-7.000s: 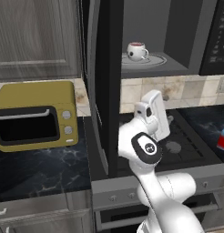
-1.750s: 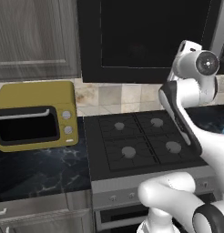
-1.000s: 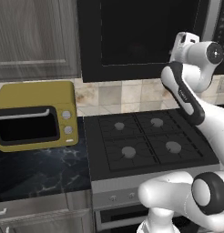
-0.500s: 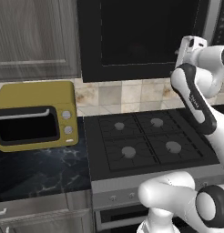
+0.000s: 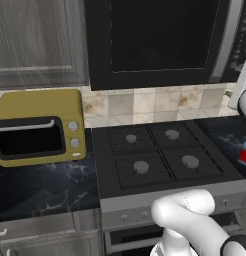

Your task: Place the microwavable item in the microwave. Then, close the microwave door and press the start button.

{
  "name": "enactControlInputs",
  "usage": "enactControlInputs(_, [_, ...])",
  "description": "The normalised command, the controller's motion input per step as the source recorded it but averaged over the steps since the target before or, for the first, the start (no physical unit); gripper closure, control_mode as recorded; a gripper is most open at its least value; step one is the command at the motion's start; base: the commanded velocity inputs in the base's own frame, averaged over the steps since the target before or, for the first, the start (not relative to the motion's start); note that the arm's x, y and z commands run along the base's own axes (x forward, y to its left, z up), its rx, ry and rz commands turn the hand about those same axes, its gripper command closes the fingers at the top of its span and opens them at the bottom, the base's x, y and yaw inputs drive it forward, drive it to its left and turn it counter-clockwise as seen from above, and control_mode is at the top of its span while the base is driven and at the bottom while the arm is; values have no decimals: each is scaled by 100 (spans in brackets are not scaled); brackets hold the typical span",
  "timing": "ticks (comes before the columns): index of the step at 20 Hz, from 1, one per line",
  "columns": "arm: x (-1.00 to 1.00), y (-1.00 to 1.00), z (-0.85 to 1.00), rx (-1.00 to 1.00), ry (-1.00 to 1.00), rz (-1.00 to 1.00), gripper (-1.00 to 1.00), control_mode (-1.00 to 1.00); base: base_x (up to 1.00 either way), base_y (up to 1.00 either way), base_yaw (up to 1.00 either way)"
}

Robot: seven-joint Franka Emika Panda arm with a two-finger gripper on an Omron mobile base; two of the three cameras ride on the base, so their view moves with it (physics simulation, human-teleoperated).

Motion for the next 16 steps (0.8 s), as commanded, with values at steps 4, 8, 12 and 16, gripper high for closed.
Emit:
enactControlInputs(4, [-13, -100, -4, 11, 3, 0, -100, -100, 0, 0, 0])
enactControlInputs(8, [55, -44, -18, 8, 2, 2, -100, -100, 0, 0, 0])
enactControlInputs(12, [59, -17, -18, 5, 0, 3, -100, -100, 0, 0, 0])
enactControlInputs(16, [52, -8, -19, 3, 0, 4, -100, -100, 0, 0, 0])
